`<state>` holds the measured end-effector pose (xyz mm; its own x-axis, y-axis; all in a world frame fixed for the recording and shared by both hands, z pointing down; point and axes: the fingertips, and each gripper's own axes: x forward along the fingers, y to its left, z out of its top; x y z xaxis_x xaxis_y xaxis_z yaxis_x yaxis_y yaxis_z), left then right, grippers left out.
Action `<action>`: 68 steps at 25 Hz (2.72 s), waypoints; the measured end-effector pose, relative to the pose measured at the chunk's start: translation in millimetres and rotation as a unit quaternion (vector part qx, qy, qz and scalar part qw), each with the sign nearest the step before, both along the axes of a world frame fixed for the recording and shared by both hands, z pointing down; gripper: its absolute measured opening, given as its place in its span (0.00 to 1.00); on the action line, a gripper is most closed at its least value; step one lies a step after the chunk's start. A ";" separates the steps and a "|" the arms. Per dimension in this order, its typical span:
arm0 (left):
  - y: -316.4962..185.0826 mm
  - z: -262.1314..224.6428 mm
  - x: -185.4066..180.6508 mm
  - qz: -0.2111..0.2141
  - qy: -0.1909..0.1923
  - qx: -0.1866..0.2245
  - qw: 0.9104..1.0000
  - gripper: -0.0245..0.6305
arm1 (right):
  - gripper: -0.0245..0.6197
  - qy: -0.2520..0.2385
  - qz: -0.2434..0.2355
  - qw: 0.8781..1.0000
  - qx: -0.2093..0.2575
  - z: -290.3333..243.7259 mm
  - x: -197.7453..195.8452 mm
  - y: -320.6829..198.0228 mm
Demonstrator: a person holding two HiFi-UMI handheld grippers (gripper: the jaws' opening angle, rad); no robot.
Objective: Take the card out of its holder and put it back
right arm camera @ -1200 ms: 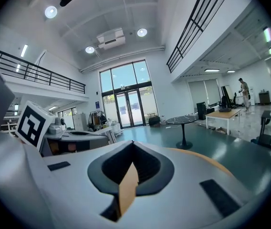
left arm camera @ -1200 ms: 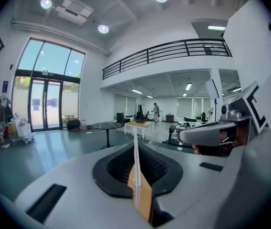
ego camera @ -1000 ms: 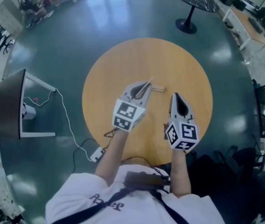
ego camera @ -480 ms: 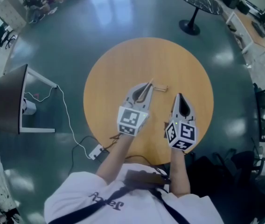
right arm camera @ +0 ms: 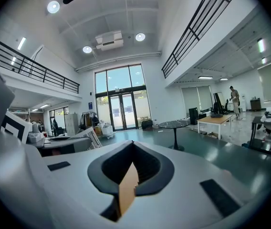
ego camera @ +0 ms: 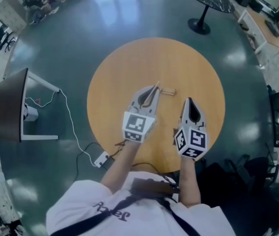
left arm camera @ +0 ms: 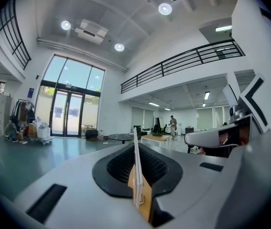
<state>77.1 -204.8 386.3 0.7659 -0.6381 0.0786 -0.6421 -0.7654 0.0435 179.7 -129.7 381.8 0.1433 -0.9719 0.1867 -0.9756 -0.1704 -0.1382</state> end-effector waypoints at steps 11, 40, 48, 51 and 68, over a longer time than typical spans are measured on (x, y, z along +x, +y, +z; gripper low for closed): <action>-12.7 25.0 1.2 0.015 -0.018 -0.023 0.999 0.08 | 0.07 -0.006 0.031 0.999 -0.017 16.9 21.3 0.6; -87.4 156.4 9.0 0.172 -0.159 -0.097 0.967 0.08 | 0.07 -0.047 0.060 0.995 -0.071 74.0 50.7 -14.8; -93.4 179.3 28.3 0.219 -0.186 -0.098 0.953 0.08 | 0.07 -0.062 0.053 0.993 -0.087 88.3 53.1 -22.5; -99.9 177.9 35.9 0.237 -0.188 -0.085 0.949 0.08 | 0.07 -0.075 0.046 0.992 -0.088 92.2 50.7 -27.6; -110.2 154.0 81.9 0.393 -0.150 -0.020 0.907 0.08 | 0.07 -0.103 0.044 0.988 -0.102 108.3 53.1 -37.4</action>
<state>159.0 -315.0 540.2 0.9234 0.1049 0.3692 0.1146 -0.9934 -0.0045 232.8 -167.1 490.0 0.1649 -0.8965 0.4113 -0.9103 -0.2989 -0.2865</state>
